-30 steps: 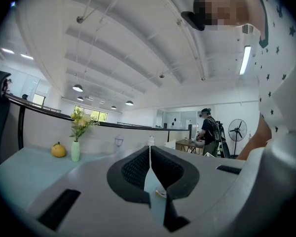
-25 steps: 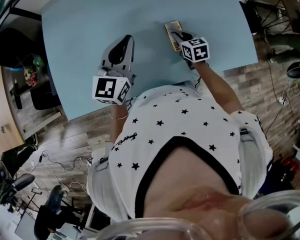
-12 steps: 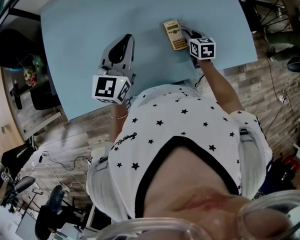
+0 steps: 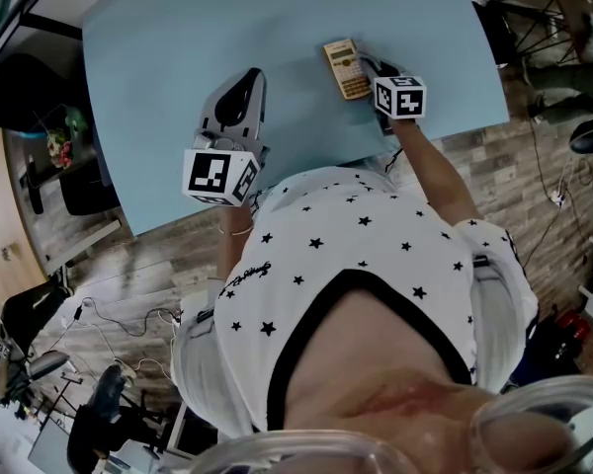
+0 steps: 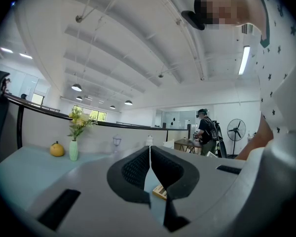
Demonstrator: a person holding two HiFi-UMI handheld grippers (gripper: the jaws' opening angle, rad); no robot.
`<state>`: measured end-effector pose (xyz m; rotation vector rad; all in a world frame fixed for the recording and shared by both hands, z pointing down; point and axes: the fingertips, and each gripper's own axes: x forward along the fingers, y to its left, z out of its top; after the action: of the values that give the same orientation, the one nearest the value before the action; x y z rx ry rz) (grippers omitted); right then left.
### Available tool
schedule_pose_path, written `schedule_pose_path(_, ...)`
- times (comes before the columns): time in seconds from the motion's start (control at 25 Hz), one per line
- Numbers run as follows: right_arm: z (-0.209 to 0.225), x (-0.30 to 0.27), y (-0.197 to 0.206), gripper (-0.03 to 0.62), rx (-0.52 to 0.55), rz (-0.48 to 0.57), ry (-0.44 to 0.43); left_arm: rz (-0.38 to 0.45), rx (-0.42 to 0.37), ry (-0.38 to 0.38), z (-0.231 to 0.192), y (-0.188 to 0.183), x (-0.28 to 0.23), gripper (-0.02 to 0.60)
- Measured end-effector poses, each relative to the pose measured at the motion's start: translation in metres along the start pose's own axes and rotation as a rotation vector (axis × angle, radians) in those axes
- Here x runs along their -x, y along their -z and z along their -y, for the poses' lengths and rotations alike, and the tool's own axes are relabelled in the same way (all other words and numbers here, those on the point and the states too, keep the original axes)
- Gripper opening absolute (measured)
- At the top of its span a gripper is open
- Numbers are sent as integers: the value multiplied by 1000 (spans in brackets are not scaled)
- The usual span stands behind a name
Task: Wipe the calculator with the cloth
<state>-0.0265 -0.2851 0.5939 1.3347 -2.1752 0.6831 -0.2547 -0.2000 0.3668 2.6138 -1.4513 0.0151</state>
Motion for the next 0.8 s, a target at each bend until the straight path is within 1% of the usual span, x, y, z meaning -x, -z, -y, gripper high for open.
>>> schedule_pose_path(0.12,-11,5,-8,48,10,26,-30,-1,1,5,2,1,-2,32)
schedule_pose_path(0.24,-33,11,-12,48,26,41,-91,-4,-1,17,5,1,-4,32)
schedule_pose_path(0.48,-79,18,-1,48,52,26,-200,-10,1,40,9,3,-9,32)
schedule_pose_path(0.64,-92,22,12,48,65,8,-231,-13,2,57,14,4,-12,32)
schedule_pose_path(0.8,-92,21,21,48,66,0,-226,-15,-1,63,16,5,-13,32)
